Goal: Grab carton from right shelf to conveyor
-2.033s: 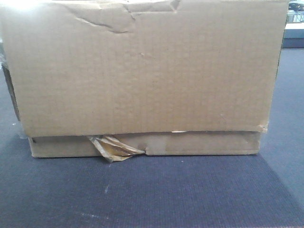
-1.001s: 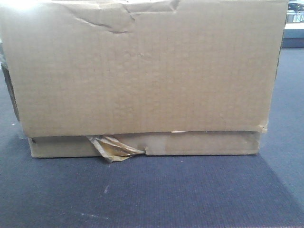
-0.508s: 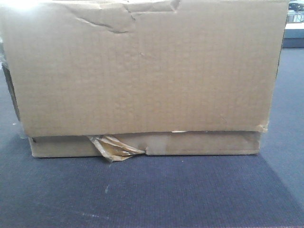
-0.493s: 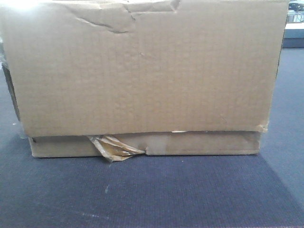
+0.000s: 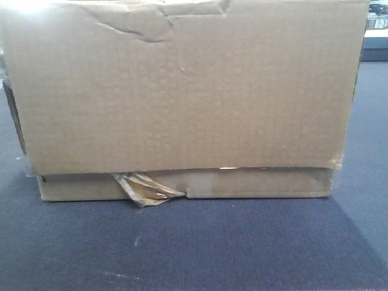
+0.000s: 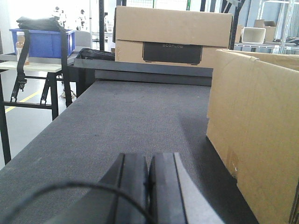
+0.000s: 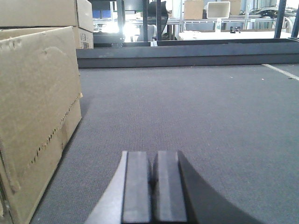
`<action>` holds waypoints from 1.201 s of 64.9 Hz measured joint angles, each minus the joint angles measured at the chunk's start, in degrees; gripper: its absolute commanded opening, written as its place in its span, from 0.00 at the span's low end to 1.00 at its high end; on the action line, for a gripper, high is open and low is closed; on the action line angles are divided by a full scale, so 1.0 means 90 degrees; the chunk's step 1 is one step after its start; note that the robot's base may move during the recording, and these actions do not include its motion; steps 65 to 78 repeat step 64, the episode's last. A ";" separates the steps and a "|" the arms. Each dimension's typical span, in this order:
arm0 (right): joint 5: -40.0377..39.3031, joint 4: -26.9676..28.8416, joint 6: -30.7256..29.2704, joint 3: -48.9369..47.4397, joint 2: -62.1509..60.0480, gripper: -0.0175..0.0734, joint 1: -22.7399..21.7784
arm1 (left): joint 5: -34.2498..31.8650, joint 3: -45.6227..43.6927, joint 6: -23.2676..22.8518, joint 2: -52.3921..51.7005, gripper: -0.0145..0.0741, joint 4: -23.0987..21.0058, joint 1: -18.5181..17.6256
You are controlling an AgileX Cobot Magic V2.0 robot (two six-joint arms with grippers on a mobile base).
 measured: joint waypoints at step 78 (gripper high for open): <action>0.0000 0.0011 0.0000 0.0000 0.0000 0.12 0.0000 | -0.0012 0.0000 0.0000 0.0000 0.15 0.0000 0.0000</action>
